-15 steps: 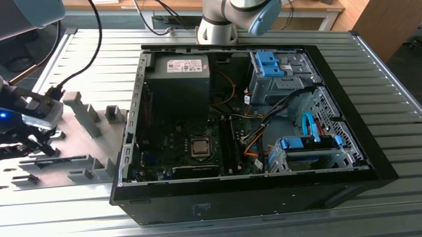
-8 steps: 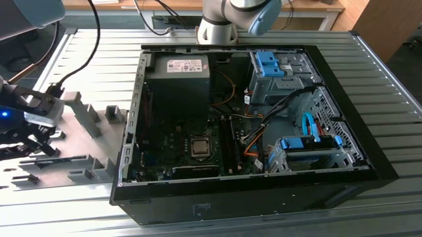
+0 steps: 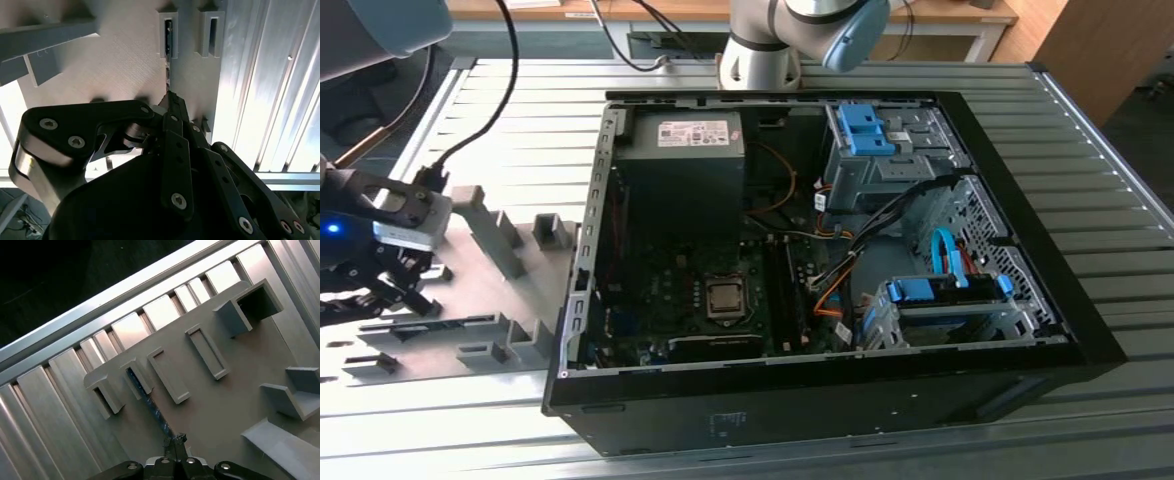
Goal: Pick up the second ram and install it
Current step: 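Pick up the second ram and move it above second insertion slot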
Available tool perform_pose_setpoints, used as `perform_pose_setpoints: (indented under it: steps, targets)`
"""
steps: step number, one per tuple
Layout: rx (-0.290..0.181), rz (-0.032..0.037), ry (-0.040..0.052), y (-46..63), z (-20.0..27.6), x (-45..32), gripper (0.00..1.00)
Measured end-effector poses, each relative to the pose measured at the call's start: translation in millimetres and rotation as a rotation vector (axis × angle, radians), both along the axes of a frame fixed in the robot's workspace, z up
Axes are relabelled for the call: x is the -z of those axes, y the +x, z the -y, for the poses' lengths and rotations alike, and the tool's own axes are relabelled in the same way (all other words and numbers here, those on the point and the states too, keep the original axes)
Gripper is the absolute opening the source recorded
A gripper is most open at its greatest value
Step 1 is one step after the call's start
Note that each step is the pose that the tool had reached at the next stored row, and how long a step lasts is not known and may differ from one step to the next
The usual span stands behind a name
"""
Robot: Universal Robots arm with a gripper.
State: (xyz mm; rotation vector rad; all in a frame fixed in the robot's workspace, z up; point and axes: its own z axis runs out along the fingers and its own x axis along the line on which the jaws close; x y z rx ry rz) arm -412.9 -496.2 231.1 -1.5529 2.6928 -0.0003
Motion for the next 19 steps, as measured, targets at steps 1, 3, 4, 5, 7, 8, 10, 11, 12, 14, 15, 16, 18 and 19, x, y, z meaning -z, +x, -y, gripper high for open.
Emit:
perform_pose_setpoints:
  steps: [1,3,4,5,7,8,10,11,12,14,15,16,18,19]
  targets:
    - [-0.009,0.0000,0.0000,0.0,0.0,0.0,0.10]
    - [-0.027,0.0000,0.0000,0.0,0.0,0.0,0.10]
    - [-0.036,0.0000,0.0000,0.0,0.0,0.0,0.10]
    - [-0.046,0.0000,0.0000,0.0,0.0,0.0,0.10]
    - [-0.064,0.0000,0.0000,0.0,0.0,0.0,0.10]
    - [-0.073,0.0000,0.0000,0.0,0.0,0.0,0.10]
    - [-0.092,0.0000,0.0000,0.0,0.0,0.0,0.10]
    - [-0.101,0.0000,0.0000,0.0,0.0,0.0,0.10]
    - [-0.110,0.0000,0.0000,0.0,0.0,0.0,0.10]
    - [-0.129,0.0000,0.0000,0.0,0.0,0.0,0.10]
    - [-0.138,0.0000,0.0000,0.0,0.0,0.0,0.10]
    - [-0.147,-0.0001,0.0000,0.0,0.0,0.0,0.10]
    - [-0.165,0.0000,0.0000,0.0,0.0,0.0,0.10]
    - [-0.174,0.0000,0.0000,0.0,0.0,0.0,0.10]
